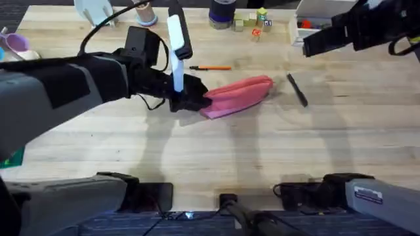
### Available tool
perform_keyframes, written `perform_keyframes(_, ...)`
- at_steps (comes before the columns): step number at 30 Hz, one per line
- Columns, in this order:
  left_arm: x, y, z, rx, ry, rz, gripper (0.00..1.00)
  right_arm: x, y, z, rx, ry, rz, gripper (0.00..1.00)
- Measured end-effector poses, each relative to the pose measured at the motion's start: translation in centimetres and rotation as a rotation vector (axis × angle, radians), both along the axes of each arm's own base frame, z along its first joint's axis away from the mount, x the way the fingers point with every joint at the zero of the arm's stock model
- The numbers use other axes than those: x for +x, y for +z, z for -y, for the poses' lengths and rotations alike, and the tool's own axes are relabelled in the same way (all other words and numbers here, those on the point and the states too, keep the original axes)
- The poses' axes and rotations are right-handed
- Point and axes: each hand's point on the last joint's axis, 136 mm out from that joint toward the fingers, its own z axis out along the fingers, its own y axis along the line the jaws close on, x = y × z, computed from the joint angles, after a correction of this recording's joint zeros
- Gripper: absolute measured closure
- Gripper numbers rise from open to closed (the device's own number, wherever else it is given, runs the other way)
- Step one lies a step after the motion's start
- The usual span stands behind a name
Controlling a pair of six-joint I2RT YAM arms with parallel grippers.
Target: Unzip the bag, pick up the pens from the table one at a time and place them inside, then zip the bag closed.
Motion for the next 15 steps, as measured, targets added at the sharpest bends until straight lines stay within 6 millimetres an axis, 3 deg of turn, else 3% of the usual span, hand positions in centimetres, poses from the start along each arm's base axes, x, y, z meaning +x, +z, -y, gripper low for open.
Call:
perform_keyframes(5,0.0,0.0,0.0,0.000,0.000,0.000,0.958,0.8,0.3,2.0,-0.130,-0.004,0.037,0.006)
perform_keyframes(15,0.0,0.0,0.0,0.000,0.000,0.000,0.958,1.5,0.2,2.9,-0.366,0.293,0.049,0.006)
